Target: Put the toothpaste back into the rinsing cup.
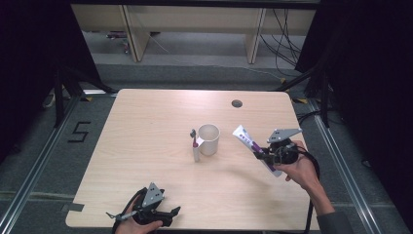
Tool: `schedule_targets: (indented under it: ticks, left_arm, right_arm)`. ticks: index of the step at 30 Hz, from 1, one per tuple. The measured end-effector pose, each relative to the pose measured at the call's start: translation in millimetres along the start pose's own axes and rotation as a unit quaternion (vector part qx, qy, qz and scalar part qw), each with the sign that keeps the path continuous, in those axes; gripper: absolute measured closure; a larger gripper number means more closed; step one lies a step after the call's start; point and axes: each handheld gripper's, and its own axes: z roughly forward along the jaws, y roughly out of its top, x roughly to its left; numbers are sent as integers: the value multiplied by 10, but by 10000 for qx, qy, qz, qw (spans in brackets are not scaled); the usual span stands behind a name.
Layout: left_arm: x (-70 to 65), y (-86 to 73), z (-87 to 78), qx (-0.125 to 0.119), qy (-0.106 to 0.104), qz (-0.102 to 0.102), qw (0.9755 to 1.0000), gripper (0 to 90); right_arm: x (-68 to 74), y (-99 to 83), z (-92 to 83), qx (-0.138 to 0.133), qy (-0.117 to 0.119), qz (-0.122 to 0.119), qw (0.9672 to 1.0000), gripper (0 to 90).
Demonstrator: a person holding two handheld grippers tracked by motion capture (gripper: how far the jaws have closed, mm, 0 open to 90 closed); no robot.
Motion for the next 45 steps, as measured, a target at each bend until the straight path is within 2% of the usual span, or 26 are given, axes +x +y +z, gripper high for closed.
schedule_targets:
  ticks: [2, 3, 4, 5, 6, 8, 9, 10, 12, 13, 14, 15, 17, 19, 22, 23, 26, 28, 30, 31, 37, 40, 42, 43, 44, 45]
  left_arm:
    - [3, 4, -4, 2, 9, -1, 10000, 189]
    - [6, 5, -4, -2, 21, 9, 10000, 189]
    - [7, 6, -5, 3, 27, 17, 10000, 189]
    - [6, 6, -5, -3, 25, 16, 10000, 189]
    - [5, 5, -3, -6, 14, 2, 10000, 189]
    - [6, 2, -4, 1, -15, 3, 10000, 189]
    - [6, 1, -2, -11, -10, -13, 10000, 189]
    - [9, 1, -2, -18, -25, -25, 10000, 189]
    - [11, 1, -3, -30, -31, -28, 10000, 189]
    - [13, 1, -4, -36, -32, -24, 10000, 189]
    - [13, 1, -6, -38, -32, -28, 10000, 189]
    - [14, 0, -7, -39, -28, -27, 10000, 189]
    - [11, -3, -7, -1, 9, 11, 10000, 189]
    - [-8, -6, 0, -3, -3, 12, 10000, 189]
    - [-19, -2, 7, -45, -50, 38, 10000, 189]
    - [-20, -3, 7, -52, -34, 25, 10000, 189]
    - [-26, -4, 1, -7, -40, 9, 10000, 189]
    - [-35, -7, 19, -20, -46, 35, 10000, 189]
    - [-46, -9, 20, -34, -59, 10, 10000, 189]
    - [-50, -10, 20, -23, -77, 24, 10000, 189]
    - [-68, -14, 31, -13, -103, 54, 9999, 189]
    - [-77, -11, 37, -92, -115, -2, 9999, 189]
    - [-58, -3, 16, -6, -69, 90, 9999, 189]
    - [-60, -3, 17, -40, -79, 42, 10000, 189]
    - [-63, -3, 18, -81, -96, -7, 9999, 189]
    - [-62, -3, 19, -90, -98, -16, 9999, 189]
  right_arm:
    - [-13, 86, -3, -343, -58, 111, 9993, 779]
    - [-13, 86, -3, -343, -58, 111, 9993, 779]
    - [-15, 152, 0, -648, -68, 100, 9978, 779]
    - [-15, 152, 0, -648, -68, 100, 9978, 779]
    - [-14, 187, 1, -780, -71, 118, 9969, 779]
    - [-13, 301, 23, -1138, -18, 194, 9933, 779]
    - [-13, 301, 23, -1138, -18, 194, 9933, 779]
    - [-14, 373, 54, -1339, -26, 271, 9906, 779]
    - [-9, 410, 76, -1427, 4, 334, 9892, 779]
    - [-10, 478, 120, -1598, -62, 337, 9866, 779]
    - [-10, 478, 120, -1598, -62, 337, 9866, 779]
    - [-4, 541, 172, -1702, -77, 337, 9848, 780]
    - [2, 571, 199, -1669, -17, 344, 9854, 780]
    - [2, 627, 256, -1744, -47, 247, 9844, 780]
    - [17, 685, 340, -1914, 21, 407, 9807, 780]
    - [17, 729, 395, -2045, 17, 369, 9782, 780]
    - [44, 768, 428, -2062, 64, 453, 9774, 780]
    - [32, 846, 512, -2260, 108, 409, 9732, 780]
    - [19, 872, 544, -2325, 75, 377, 9718, 779]
    - [28, 896, 574, -2338, 161, 466, 9710, 780]
    - [94, 1034, 724, -2391, 178, 438, 9698, 779]
    - [128, 1073, 763, -2363, 210, 543, 9699, 779]
    - [117, 1110, 804, -2423, 216, 467, 9688, 779]
    - [127, 1122, 815, -2431, 204, 525, 9684, 779]
    - [118, 1155, 863, -2552, 236, 500, 9653, 780]
    - [124, 1163, 879, -2558, 270, 553, 9648, 779]
